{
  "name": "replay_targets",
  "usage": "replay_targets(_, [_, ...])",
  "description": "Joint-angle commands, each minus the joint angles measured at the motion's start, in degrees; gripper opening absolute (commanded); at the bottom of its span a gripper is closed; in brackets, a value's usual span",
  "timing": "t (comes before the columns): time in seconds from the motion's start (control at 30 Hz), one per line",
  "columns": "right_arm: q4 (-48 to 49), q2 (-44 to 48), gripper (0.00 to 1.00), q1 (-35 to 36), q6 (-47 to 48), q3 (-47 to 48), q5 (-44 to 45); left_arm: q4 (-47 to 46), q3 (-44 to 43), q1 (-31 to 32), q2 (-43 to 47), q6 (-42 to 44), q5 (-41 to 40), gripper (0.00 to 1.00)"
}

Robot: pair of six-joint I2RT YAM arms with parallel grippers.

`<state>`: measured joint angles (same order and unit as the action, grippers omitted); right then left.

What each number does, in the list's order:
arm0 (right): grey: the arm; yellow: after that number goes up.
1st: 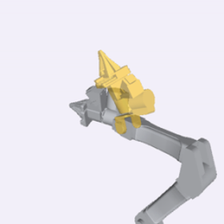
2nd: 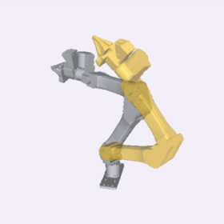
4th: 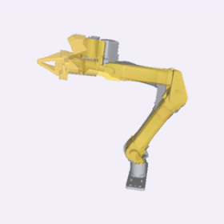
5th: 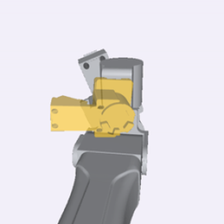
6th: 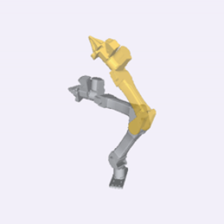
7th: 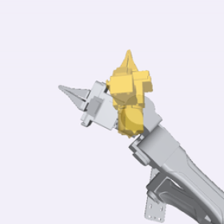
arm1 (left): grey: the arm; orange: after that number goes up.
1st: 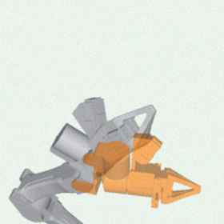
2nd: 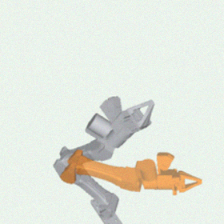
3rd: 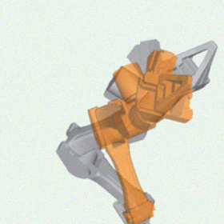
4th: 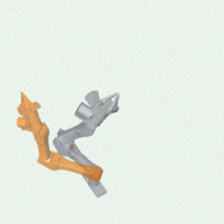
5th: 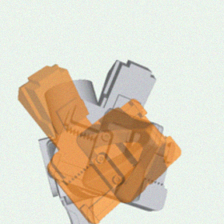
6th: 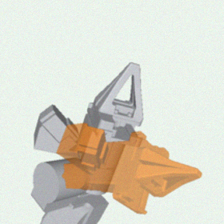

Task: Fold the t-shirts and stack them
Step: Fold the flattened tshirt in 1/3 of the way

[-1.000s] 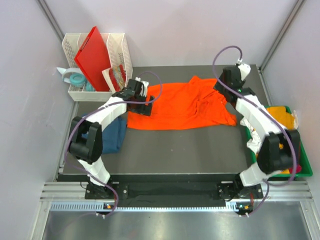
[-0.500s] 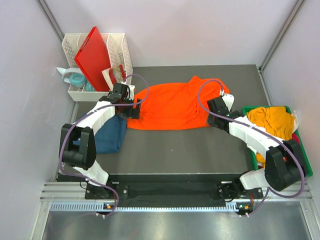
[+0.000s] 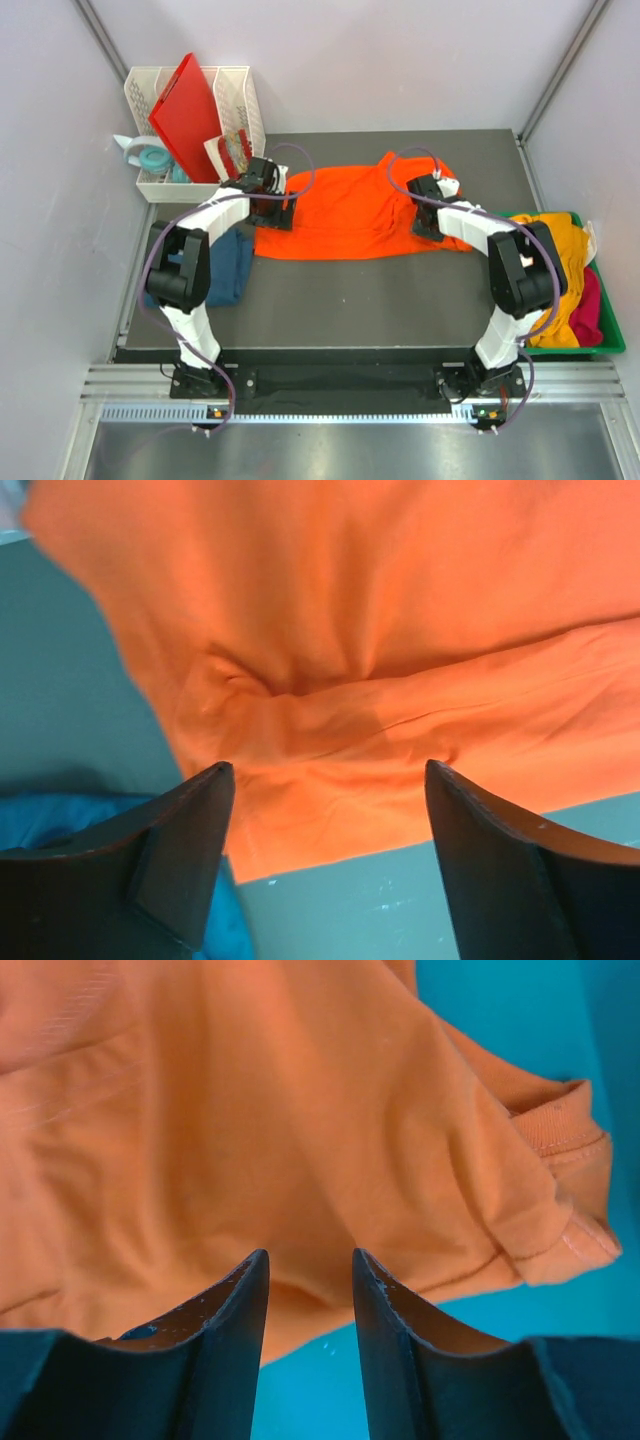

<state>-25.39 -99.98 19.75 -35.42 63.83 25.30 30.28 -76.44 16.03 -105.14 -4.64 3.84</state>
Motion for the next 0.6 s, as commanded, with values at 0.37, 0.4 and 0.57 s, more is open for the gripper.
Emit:
replay_targets(0.37, [-4.40,-3.99,0.34,-3.14,-3.69,0.52,-4.12,13.04,-5.65,1.63,-10.87,2.09,6.53,0.47])
replay_targets(0.4, [-4.67,-3.29,0.34,-3.22,-3.78,-0.19,-4.12,14.35,-5.56,1.72,-10.87,2.27,6.45,0.47])
replay_targets(0.57, [-7.66,0.04,0.35,-3.14,-5.45,-5.46,-6.05,18.76,-3.37,1.72,-10.35,3.50,8.11,0.46])
